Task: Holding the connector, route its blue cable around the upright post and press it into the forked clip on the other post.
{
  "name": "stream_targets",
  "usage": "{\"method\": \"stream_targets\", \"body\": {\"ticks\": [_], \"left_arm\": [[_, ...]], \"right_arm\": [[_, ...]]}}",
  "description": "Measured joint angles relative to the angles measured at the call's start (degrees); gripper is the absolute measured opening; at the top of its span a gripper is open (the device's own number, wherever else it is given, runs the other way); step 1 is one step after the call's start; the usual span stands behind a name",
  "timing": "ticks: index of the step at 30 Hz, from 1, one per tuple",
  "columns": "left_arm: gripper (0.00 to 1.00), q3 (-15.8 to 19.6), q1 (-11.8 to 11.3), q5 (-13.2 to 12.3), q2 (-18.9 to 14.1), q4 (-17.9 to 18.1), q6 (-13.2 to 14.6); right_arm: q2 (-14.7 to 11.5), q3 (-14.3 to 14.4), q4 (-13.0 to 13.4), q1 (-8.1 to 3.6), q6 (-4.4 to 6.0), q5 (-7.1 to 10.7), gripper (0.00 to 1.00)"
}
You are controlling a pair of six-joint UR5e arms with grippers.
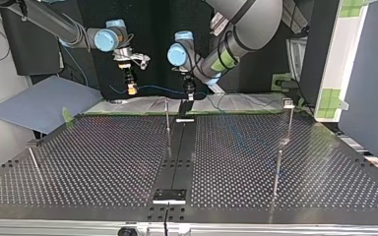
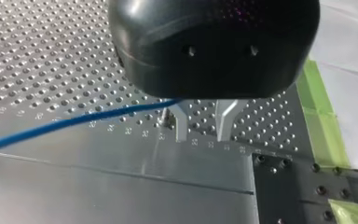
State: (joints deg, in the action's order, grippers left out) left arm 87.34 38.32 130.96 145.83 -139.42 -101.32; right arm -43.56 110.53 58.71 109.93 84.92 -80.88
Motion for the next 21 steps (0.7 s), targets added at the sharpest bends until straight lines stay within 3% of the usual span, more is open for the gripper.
{"method": "stream_targets", "body": {"ticks": [7, 21], "left_arm": [[0.13, 0.0, 0.44, -0.03, 0.0, 0.05, 0.18], [0.13, 0.0, 1.13, -0.25, 0.01, 0.05, 0.84]], "right_arm": [[0.0, -0.03, -0.06, -0.05, 0.0, -0.1, 0.0], [0.0, -0.03, 0.22, -0.54, 0.0, -0.34, 0.0]]}}
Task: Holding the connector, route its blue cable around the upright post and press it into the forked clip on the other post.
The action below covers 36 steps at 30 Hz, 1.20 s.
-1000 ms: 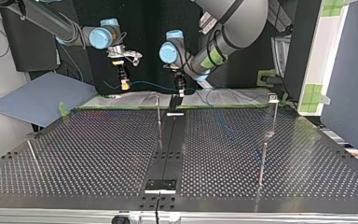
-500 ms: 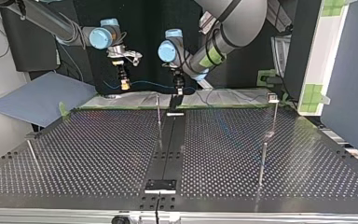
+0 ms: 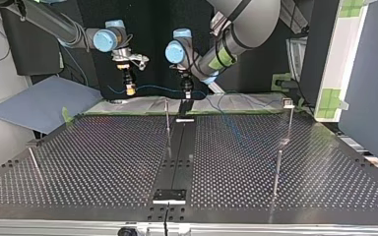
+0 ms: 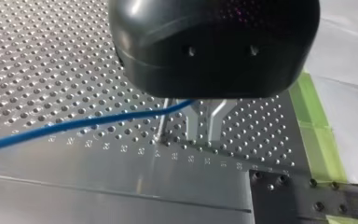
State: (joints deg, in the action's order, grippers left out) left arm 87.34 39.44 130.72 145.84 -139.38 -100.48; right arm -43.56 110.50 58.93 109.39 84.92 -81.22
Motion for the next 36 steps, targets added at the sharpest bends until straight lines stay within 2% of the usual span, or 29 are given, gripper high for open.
{"method": "stream_targets", "body": {"ticks": [7, 13, 27, 36], "left_arm": [[0.13, -0.01, 0.23, -0.49, -0.01, 0.07, 1.89], [0.13, -0.24, 0.26, -1.25, 0.0, 0.13, 1.94], [0.13, -2.64, 0.24, -3.52, 0.0, -0.53, -0.2], [0.13, -3.05, 0.2, -5.61, 0.01, -0.66, -2.52]], "right_arm": [[0.0, -0.1, 0.61, -0.23, 0.34, -0.05, 0.0], [0.01, -0.67, 0.53, -0.52, 0.74, 0.06, 0.0], [0.09, -2.1, -0.82, -1.28, 0.96, 0.08, 0.0], [0.15, -2.53, -0.91, -2.27, 1.3, 0.09, 0.0]]}}
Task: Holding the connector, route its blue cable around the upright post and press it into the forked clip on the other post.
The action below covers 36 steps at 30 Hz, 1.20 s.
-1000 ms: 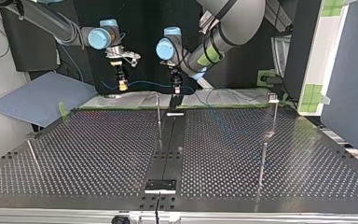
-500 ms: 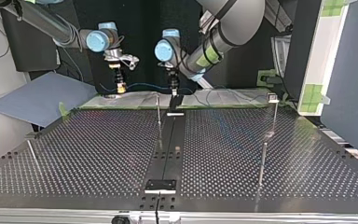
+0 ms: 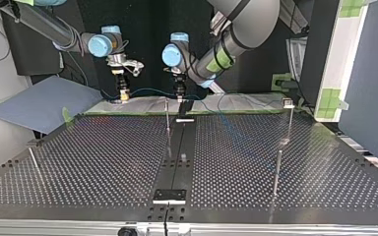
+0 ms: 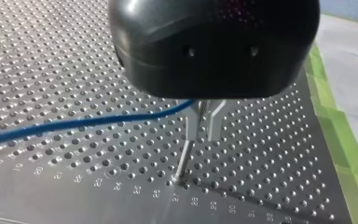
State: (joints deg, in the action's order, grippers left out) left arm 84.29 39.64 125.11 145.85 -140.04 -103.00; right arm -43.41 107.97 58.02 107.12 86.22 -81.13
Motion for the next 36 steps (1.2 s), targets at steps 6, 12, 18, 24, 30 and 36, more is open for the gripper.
{"method": "stream_targets", "body": {"ticks": [6, 12, 18, 24, 30, 36], "left_arm": [[0.13, -0.02, -0.22, -0.91, -0.01, -0.16, -0.85], [0.13, -0.13, -0.44, -1.94, 0.0, -0.6, -1.39], [0.13, -0.78, -0.61, -2.68, -0.01, -1.37, -1.88], [0.13, -1.77, -0.81, -3.69, -0.01, -2.48, -2.9], [0.13, -2.2, -1.18, -5.23, 0.0, -3.16, -3.96], [0.13, -2.45, -1.66, -6.44, 0.01, -3.29, -5.34]], "right_arm": [[0.01, -0.19, -0.02, -0.67, 0.29, 0.03, 0.0], [0.03, -0.3, 0.0, -1.05, 0.35, 0.08, 0.0], [0.05, -0.46, 0.0, -1.4, 0.36, 0.14, 0.0], [0.1, -0.57, -0.07, -1.55, 0.3, 0.17, 0.0], [0.12, -0.74, -0.09, -1.61, 0.29, 0.17, 0.0], [0.17, -0.88, -0.09, -1.71, 0.27, 0.17, 0.0]]}}
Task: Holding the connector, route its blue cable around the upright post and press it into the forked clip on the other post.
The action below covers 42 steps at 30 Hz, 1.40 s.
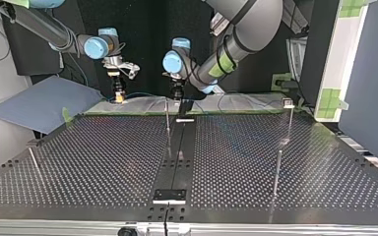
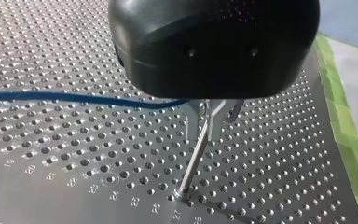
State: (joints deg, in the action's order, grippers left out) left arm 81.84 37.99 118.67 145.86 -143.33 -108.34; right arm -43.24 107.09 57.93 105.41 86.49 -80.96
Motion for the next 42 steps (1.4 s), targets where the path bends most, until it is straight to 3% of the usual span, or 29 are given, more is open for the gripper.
{"method": "stream_targets", "body": {"ticks": [18, 24, 34, 42], "left_arm": [[0.13, -0.58, -0.62, -2.1, 0.89, -0.81, -4.84], [0.13, -1.7, -0.91, -1.4, 2.87, -0.28, -4.89], [0.13, -6.52, -2.18, -1.95, 3.12, -4.62, -4.06], [0.13, -7.39, -3.38, -2.76, 3.14, -7.41, -3.84]], "right_arm": [[0.07, -0.07, -0.16, -0.05, -0.37, 0.0, 0.0], [0.11, -0.07, -0.17, -0.06, -0.39, 0.0, 0.0], [0.12, -0.41, -0.28, -0.41, -0.05, -0.08, 0.0], [0.17, -0.92, -0.67, -0.89, 0.09, -0.38, 0.0]]}}
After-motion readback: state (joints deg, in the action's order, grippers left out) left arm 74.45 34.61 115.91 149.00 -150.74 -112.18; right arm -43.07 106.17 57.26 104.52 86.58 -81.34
